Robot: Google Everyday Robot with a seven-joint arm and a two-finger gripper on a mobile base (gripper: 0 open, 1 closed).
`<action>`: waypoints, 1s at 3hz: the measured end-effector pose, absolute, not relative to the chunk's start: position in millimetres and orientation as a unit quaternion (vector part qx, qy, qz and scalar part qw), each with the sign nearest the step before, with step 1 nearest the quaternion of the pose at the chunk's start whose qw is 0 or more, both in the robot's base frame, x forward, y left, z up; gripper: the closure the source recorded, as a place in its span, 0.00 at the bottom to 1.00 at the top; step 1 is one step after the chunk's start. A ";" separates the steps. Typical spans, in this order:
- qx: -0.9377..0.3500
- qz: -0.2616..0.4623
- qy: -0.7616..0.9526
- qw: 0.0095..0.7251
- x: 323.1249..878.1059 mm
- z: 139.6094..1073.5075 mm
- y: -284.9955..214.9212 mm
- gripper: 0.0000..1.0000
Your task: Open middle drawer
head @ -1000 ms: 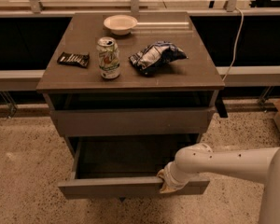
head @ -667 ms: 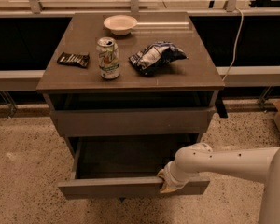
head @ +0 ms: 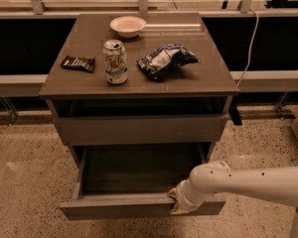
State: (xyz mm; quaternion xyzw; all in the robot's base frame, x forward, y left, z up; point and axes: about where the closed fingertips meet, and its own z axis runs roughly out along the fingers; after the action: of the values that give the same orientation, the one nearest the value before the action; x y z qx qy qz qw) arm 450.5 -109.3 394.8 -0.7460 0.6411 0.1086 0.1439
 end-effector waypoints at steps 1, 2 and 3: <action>-0.746 0.110 0.641 0.143 449.3 393.5 -108.4 0.46; -0.747 0.111 0.640 0.142 448.4 392.7 -108.0 0.22; -0.747 0.112 0.640 0.142 447.5 391.7 -107.5 0.01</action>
Offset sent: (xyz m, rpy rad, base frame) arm -0.0008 0.0006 -0.0009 0.0004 0.0022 0.0014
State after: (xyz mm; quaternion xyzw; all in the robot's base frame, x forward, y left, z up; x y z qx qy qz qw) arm 447.5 -107.5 391.7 -0.7469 0.6399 0.1122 0.1417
